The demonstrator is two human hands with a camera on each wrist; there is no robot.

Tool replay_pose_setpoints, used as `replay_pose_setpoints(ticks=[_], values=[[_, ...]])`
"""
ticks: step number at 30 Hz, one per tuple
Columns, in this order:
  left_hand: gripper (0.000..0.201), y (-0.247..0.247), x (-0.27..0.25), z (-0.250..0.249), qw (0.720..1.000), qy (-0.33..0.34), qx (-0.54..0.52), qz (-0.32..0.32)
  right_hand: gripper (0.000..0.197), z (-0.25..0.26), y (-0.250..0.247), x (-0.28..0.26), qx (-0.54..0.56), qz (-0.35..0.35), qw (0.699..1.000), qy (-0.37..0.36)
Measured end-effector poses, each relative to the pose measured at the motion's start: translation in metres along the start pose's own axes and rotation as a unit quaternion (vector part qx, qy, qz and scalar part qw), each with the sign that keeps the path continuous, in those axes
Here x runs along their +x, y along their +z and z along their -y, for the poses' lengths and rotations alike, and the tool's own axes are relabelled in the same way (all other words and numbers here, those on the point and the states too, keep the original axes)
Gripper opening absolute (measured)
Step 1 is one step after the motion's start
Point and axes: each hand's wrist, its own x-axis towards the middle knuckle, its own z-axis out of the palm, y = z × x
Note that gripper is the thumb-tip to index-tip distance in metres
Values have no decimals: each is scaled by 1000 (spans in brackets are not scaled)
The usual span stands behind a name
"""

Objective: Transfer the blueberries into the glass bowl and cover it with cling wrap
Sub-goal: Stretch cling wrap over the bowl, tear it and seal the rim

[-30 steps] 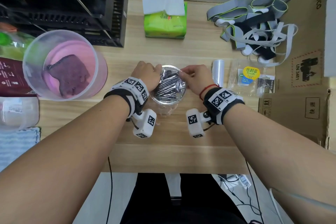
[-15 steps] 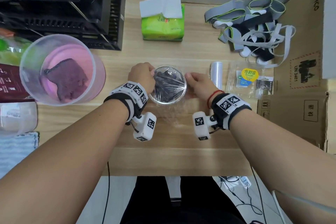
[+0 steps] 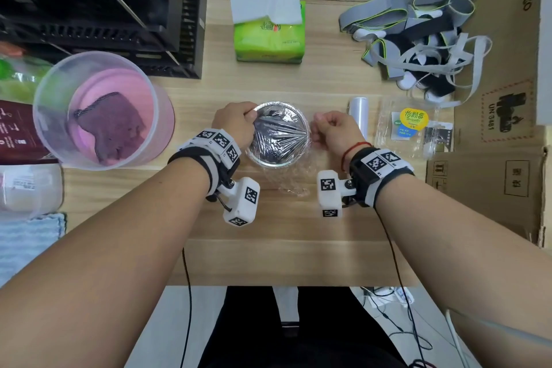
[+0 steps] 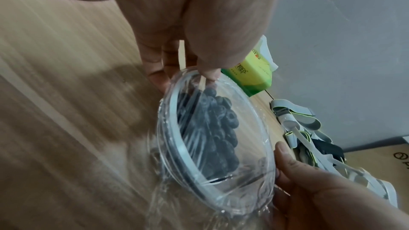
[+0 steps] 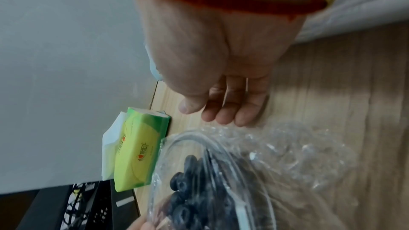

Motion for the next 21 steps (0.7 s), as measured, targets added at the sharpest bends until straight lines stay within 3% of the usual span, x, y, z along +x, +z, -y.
replay_pose_setpoints(ticks=[2, 4, 7, 16, 21], values=[[30, 0, 0, -1, 1000, -13, 5, 10, 25, 1, -1, -1, 11, 12, 1000, -4], [30, 0, 2, -2, 999, -23, 13, 26, 24, 1, -1, -2, -51, 39, 998, -27], [32, -1, 1, -3, 998, -26, 20, 46, 37, 0, 1, -2, -118, 74, 989, -49], [31, -2, -2, -7, 998, -23, -53, -29, 41, -3, -11, 7, -208, 15, 975, -80], [37, 2, -1, -13, 997, -18, -71, -17, 39, -5, -16, 13, -220, 5, 970, -104]])
